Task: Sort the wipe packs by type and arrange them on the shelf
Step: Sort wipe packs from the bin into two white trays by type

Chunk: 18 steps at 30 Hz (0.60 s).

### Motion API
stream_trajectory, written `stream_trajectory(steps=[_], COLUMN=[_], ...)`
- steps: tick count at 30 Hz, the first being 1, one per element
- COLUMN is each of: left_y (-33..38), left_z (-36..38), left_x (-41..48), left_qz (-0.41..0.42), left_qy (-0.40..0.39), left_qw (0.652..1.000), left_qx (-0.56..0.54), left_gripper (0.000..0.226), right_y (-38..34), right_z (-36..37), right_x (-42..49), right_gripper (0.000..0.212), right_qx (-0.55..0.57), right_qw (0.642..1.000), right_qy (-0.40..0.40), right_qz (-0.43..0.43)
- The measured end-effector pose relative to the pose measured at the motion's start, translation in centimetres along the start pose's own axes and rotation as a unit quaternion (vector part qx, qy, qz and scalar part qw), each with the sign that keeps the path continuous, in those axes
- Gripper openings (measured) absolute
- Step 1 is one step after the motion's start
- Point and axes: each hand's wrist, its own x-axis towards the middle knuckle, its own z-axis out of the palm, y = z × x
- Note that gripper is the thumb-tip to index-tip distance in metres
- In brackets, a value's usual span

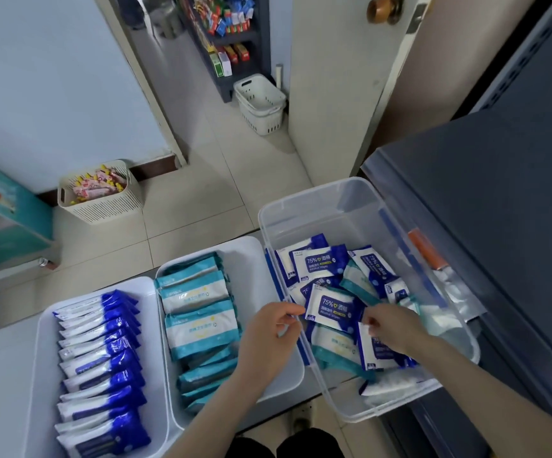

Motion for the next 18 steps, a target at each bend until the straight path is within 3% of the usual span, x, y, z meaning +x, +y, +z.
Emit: stream_trajectory(steps=[4, 7, 9, 11, 14, 16, 18], left_y=[1.6, 2.9, 3.7, 3.9, 3.4, 3.0, 2.8], left_z=[1.1, 2.4, 3.1, 3.3, 2.9, 2.4, 1.8], left_x=[0.8, 1.6, 2.0, 2.3, 2.7, 2.7, 2.5], left_qz=[-0.026, -0.051, -0.053, -0.065, -0.103, -0.121, -0.127], left_qy=[-0.035, -0.099, -0.105, -0.075, -0.025, 0.010, 0.035], left_qw=[0.999, 0.994, 0.993, 0.995, 0.993, 0.989, 0.986], left_qx=[-0.008, -0.010, 0.017, 0.008, -0.055, -0.086, -0.099], left_gripper=[0.026, 0.037, 0.016, 0.006, 0.006, 0.012, 0.016], right_y=[-1.2, -3.2, -4.2, -4.1, -1.9, -0.4, 0.6], right_z=[-2.4, -5.5, -7.2, -7.6, -5.9, -3.9, -1.5], right_x=[-0.4, -1.1, -1.3, -0.4, 2.0, 2.6, 2.6], right_gripper=[0.006, 0.019, 0.024, 0.022, 0.020, 0.026, 0.034], right_qx=[0.141, 0.304, 0.391, 0.409, 0.269, 0.113, -0.010], right_qw=[0.988, 0.942, 0.904, 0.894, 0.952, 0.988, 0.991], right_qy=[0.045, 0.070, 0.058, 0.071, 0.093, 0.024, -0.039], right_qz=[-0.047, -0.121, -0.163, -0.171, -0.114, -0.099, -0.125])
